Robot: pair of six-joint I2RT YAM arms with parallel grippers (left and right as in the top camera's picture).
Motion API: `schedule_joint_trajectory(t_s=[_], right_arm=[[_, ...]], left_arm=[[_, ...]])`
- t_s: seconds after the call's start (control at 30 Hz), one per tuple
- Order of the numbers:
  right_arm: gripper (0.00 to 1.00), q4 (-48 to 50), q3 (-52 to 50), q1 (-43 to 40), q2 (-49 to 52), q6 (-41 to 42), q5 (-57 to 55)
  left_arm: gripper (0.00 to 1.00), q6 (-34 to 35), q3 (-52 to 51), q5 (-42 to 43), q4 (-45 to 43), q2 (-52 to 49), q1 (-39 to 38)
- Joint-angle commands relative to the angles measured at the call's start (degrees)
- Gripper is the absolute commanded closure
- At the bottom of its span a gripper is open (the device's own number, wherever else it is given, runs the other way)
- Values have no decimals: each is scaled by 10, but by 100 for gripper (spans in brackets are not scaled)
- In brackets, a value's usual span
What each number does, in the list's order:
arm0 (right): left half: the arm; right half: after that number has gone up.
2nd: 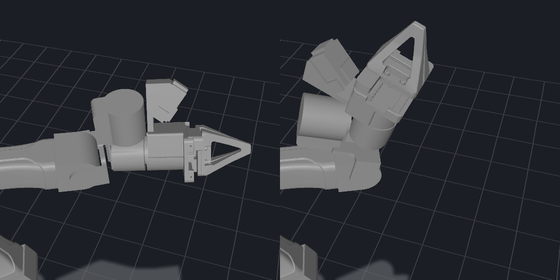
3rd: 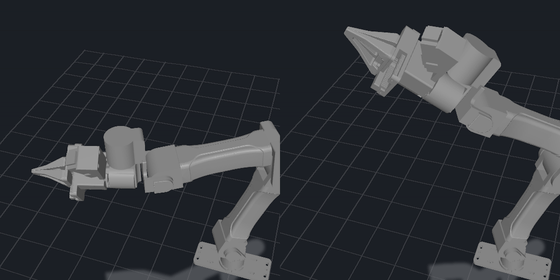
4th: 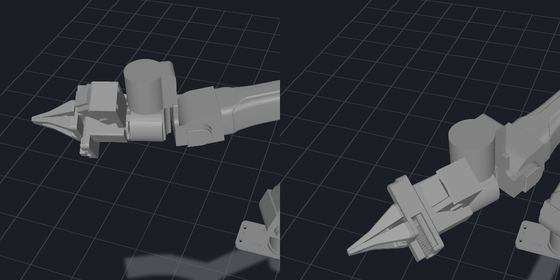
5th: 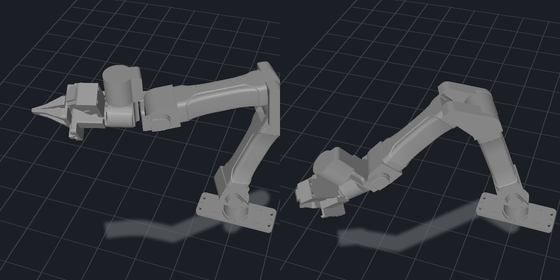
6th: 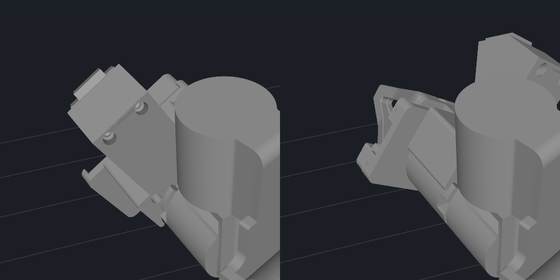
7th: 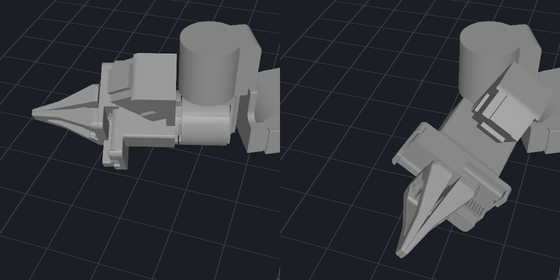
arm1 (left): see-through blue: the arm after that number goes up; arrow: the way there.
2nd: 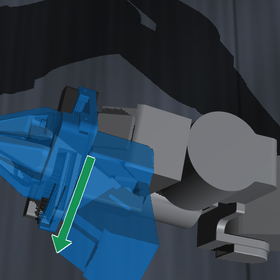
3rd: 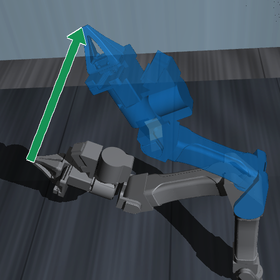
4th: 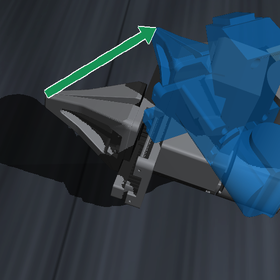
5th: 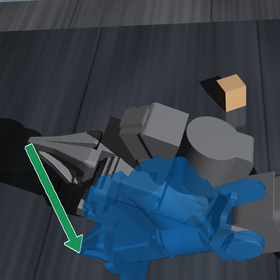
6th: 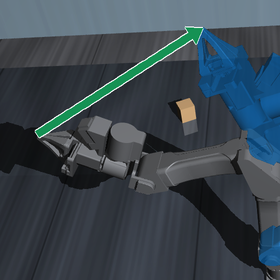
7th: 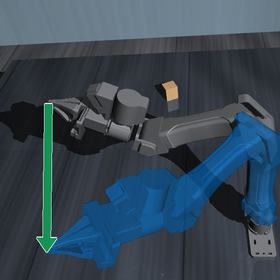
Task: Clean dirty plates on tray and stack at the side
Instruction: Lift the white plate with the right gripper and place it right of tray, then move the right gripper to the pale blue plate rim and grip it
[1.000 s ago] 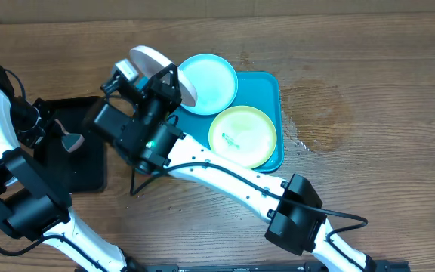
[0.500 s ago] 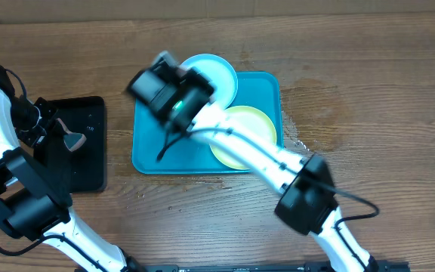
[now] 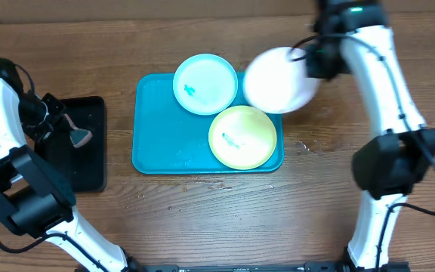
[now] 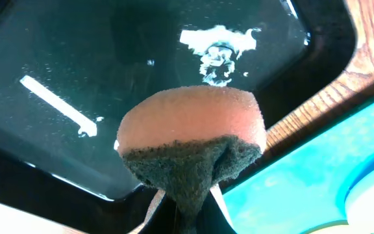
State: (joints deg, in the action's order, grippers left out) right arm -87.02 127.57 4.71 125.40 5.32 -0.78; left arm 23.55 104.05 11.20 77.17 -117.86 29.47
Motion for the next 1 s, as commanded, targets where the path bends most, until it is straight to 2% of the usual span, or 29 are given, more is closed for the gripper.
schedule_joint_trajectory(t_s=[0.0, 0.17, 0.37, 0.4, 0.47, 0.5, 0.53, 0.73, 0.97], right_arm=[[96, 0, -45, -51, -15, 2, 43], [96, 41, -131, -136, -15, 3, 46], [95, 101, -205, -180, -15, 3, 61], [86, 109, -210, -182, -14, 3, 63], [48, 120, -212, -182, -14, 3, 66], [37, 123, -212, -182, -14, 3, 70], [32, 126, -212, -179, -14, 3, 80], [19, 165, -212, -142, -14, 2, 223], [11, 265, -212, -43, -14, 3, 234]], left_arm=[[96, -11, 14, 9, -4, 24, -12], [96, -14, 14, 6, -11, 24, -34], [96, -17, 14, 4, -20, 24, -50], [96, -17, 14, 4, -21, 24, -51], [96, -17, 14, 4, -22, 24, -54], [96, -18, 14, 4, -22, 24, -55], [96, -18, 14, 4, -22, 24, -57], [96, -18, 14, 4, -23, 24, -66], [96, -37, 14, 4, -23, 24, -71]])
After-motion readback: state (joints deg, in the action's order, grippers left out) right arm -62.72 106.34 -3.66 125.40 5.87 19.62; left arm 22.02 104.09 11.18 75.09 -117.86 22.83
